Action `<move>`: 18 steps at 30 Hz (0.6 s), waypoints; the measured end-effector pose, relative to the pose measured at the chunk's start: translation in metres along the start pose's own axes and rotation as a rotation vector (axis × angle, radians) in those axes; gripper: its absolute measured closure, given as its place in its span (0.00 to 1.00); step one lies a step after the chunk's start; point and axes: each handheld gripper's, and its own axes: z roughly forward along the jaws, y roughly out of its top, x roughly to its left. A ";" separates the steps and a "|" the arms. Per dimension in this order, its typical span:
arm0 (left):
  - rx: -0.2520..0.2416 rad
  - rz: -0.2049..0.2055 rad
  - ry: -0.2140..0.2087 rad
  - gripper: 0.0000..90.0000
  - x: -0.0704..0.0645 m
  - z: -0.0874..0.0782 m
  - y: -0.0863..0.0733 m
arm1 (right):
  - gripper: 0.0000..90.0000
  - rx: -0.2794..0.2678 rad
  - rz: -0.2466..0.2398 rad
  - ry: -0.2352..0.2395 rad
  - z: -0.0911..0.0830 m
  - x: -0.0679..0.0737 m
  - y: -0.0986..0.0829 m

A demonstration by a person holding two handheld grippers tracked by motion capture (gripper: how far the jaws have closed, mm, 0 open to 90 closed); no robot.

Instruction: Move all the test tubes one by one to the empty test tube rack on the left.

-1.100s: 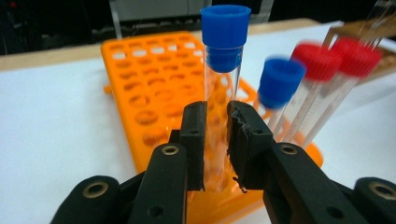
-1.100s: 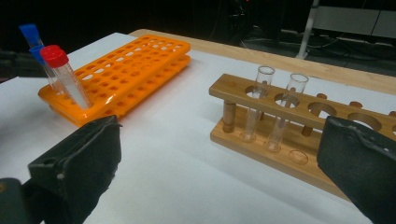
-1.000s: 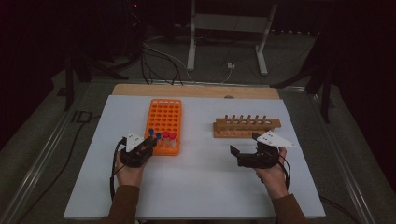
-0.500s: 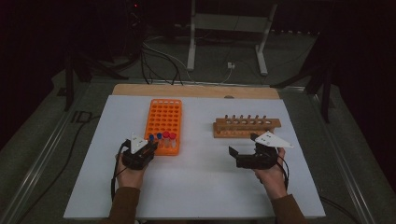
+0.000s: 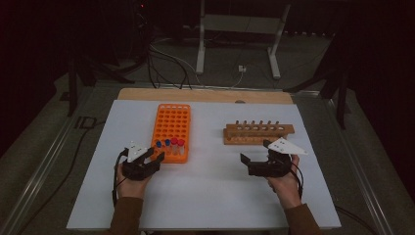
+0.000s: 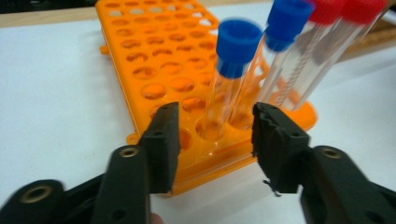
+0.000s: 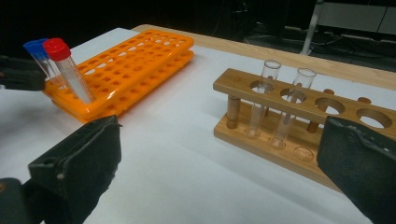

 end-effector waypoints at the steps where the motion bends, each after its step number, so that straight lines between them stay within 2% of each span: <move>1: -0.012 -0.009 -0.011 0.56 0.001 -0.002 0.000 | 0.00 0.000 0.000 -0.001 0.000 0.000 0.000; 5: -0.050 -0.043 -0.051 0.44 0.001 -0.009 0.002 | 0.00 0.002 -0.003 -0.005 0.001 -0.001 0.001; 7: -0.067 -0.052 -0.051 0.34 -0.001 -0.011 0.003 | 0.00 0.002 -0.003 -0.011 0.001 -0.001 0.002; 10: -0.085 -0.052 -0.048 0.20 -0.004 -0.015 0.005 | 0.00 0.008 -0.001 -0.015 0.000 -0.003 0.006; 13: -0.098 -0.048 -0.051 0.17 -0.006 -0.018 0.007 | 0.00 0.012 -0.008 -0.024 0.001 -0.006 0.010; 17: -0.106 -0.045 -0.049 0.02 -0.008 -0.021 0.009 | 0.03 0.003 0.011 -0.019 0.005 -0.011 0.016; 18: -0.111 -0.046 -0.054 0.01 -0.008 -0.022 0.009 | 0.03 0.005 0.014 -0.021 0.006 -0.012 0.018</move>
